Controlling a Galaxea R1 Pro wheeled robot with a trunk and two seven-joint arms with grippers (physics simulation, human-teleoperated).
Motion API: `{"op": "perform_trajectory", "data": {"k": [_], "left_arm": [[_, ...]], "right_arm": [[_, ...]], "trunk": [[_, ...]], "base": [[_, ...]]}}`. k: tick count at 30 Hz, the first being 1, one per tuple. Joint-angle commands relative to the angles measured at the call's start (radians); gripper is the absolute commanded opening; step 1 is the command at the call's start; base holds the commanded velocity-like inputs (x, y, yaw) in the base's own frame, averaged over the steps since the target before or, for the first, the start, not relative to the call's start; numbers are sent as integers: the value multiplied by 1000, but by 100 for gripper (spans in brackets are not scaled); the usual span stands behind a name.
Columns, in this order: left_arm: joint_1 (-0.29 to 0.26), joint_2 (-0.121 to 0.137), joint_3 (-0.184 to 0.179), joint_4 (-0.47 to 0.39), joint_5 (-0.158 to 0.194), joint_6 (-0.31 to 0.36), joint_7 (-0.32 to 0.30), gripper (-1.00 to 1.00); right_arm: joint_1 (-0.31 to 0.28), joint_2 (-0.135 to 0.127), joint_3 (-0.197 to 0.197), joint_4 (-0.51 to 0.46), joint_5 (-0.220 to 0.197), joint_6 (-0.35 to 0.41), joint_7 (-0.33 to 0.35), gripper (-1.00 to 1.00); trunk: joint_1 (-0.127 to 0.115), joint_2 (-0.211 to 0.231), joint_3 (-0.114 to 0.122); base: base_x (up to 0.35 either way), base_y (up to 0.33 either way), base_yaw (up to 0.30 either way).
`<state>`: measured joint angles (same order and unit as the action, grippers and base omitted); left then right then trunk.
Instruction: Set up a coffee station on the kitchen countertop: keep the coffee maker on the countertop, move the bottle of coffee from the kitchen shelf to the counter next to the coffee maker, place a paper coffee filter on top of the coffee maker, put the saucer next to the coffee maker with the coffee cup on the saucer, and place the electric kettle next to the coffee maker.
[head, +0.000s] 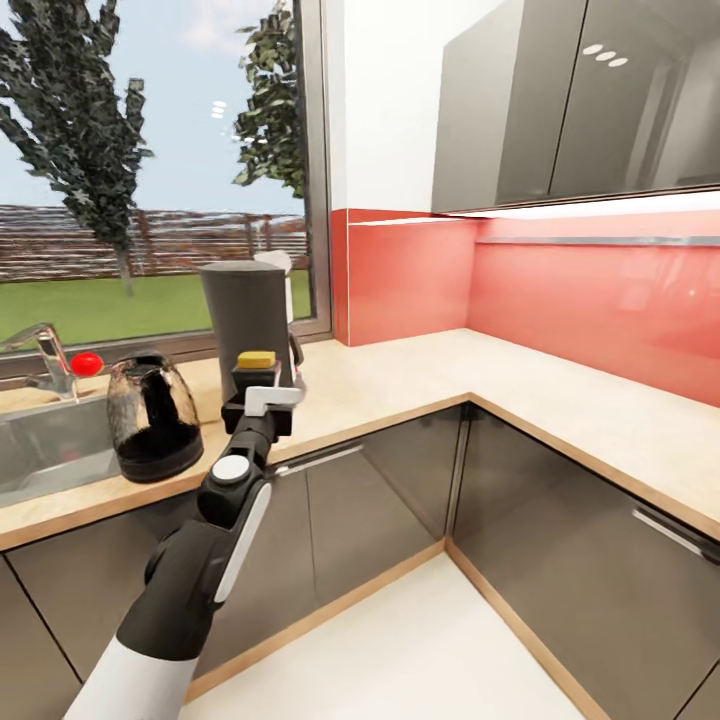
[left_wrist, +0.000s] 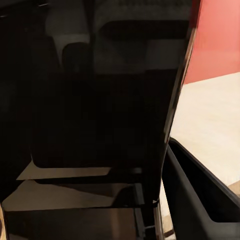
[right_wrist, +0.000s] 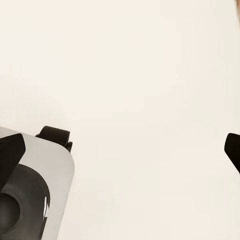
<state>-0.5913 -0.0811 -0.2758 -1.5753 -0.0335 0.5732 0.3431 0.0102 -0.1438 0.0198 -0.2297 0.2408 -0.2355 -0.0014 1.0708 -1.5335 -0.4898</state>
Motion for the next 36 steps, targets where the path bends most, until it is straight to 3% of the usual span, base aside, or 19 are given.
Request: {"op": "perform_trajectory", "data": {"k": [1, 29, 36], "left_arm": [[-1, 1, 3, -1, -5, 7, 2, -100], [-1, 9, 15, 3, -5, 4, 2, -100], [-1, 13, 15, 3, -5, 4, 2, -100]], "right_arm": [[1, 0, 2, -2, 3, -1, 0, 100], [1, 0, 0, -2, 3, -1, 0, 100], [1, 0, 0, -2, 3, -1, 0, 100]], "trunk": [[0, 0, -1], [0, 0, -1], [19, -35, -17]], "base": [[84, 0, 0], [88, 0, 0], [1, 0, 0]]}}
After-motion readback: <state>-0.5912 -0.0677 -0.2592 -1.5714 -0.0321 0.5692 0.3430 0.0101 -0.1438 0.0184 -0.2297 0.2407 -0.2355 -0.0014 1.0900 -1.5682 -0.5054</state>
